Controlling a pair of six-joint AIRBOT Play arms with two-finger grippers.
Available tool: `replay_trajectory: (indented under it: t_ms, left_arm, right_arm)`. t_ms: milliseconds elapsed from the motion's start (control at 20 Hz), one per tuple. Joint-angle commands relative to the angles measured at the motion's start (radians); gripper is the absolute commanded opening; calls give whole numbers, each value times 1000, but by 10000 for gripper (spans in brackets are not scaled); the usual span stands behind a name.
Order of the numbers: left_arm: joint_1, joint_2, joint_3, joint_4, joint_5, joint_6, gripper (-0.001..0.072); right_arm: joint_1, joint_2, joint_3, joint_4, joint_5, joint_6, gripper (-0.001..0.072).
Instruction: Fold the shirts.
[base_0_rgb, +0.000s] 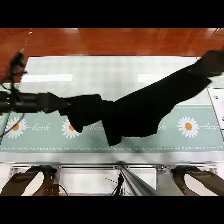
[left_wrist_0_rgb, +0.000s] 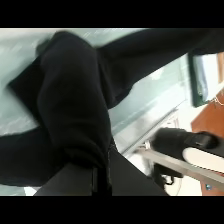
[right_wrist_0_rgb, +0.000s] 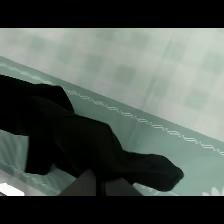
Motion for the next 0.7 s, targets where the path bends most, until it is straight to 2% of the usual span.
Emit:
replay_trajectory:
  t_ms: [0, 100, 250, 500, 650]
  left_arm:
    - [8, -50, -148, 76, 99, 53, 32]
    - [11, -105, -185, 129, 146, 52, 33]
    - [10, -235, -206, 124, 164, 53, 32]
    - [10, -437, -205, 104, 327, 55, 33]
    - [20, -477, -175, 63, 354, 114, 35]
  right_arm:
    - [70, -149, 1, -107, -66, -9, 16]
    - [70, -227, 1, -107, -110, -9, 16]
    - [70, -333, 1, -92, -178, -9, 16]
    - [70, -450, 1, -37, -217, -9, 17]
    - [70, -470, 1, -27, -230, -9, 17]
